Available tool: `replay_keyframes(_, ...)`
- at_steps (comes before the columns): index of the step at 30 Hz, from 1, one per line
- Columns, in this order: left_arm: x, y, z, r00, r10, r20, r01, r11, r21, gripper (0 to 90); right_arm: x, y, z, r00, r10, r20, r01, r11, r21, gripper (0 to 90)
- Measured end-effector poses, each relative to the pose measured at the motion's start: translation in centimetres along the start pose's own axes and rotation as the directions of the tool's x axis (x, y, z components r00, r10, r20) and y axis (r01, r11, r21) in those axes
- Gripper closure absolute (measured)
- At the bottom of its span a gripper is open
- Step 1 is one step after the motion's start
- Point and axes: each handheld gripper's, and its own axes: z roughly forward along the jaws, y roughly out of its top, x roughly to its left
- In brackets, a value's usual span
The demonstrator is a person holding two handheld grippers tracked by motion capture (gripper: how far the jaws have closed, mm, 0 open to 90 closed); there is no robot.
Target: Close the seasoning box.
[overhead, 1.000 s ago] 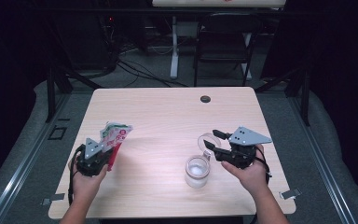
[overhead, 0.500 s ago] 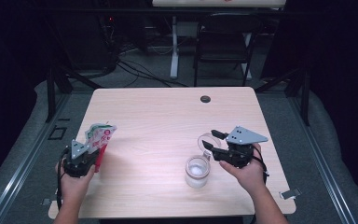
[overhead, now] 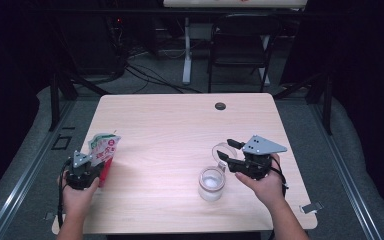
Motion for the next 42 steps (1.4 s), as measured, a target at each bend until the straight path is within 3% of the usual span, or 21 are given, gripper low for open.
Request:
replay_keyframes(4, 0.3, -0.2, -0.1, 0.9988, -0.045, 0.021, 0.045, 0.9989, -0.013, 80.4, 0.0, -0.1, 0.2, 1.0, 0.003, 0.002, -0.003, 1.0, 0.0, 48.5)
replay_keyframes(9, 0.1, -0.2, -0.1, 0.998, -0.046, 0.043, 0.046, 0.9989, 0.006, 65.3, 0.0, -0.1, 0.1, 1.0, 0.004, 0.002, -0.004, 1.0, -0.001, 48.4)
replay_keyframes(12, -0.2, -0.2, 0.0, 0.9973, -0.038, 0.063, 0.038, 0.9993, 0.005, 57.1, 0.0, -0.1, 0.2, 1.0, 0.004, 0.005, -0.004, 1.0, 0.003, 48.4)
replay_keyframes(17, -0.5, -0.1, 0.0, 0.999, -0.023, 0.039, 0.022, 0.9997, 0.005, 42.8, -0.1, -0.2, 0.2, 1.0, 0.006, 0.004, -0.006, 1.0, 0.003, 48.3)
replay_keyframes(22, -1.1, 0.2, -0.2, 0.9994, 0.007, 0.033, -0.007, 1.0, -0.001, 34.5, -0.1, -0.1, 0.1, 1.0, 0.005, 0.006, -0.005, 1.0, 0.005, 48.0)
replay_keyframes(35, -3.1, 0.7, -0.7, 0.9957, 0.058, 0.072, -0.055, 0.9975, -0.044, 33.1, -0.2, -0.2, 0.2, 0.9997, 0.014, 0.021, -0.014, 1.0, -0.006, 45.8)
replay_keyframes(42, -4.8, 1.2, -1.0, 0.989, 0.107, 0.102, -0.102, 0.993, -0.06, 32.7, -0.3, -0.2, 0.1, 0.9996, 0.016, 0.026, -0.016, 1.0, -0.002, 45.8)
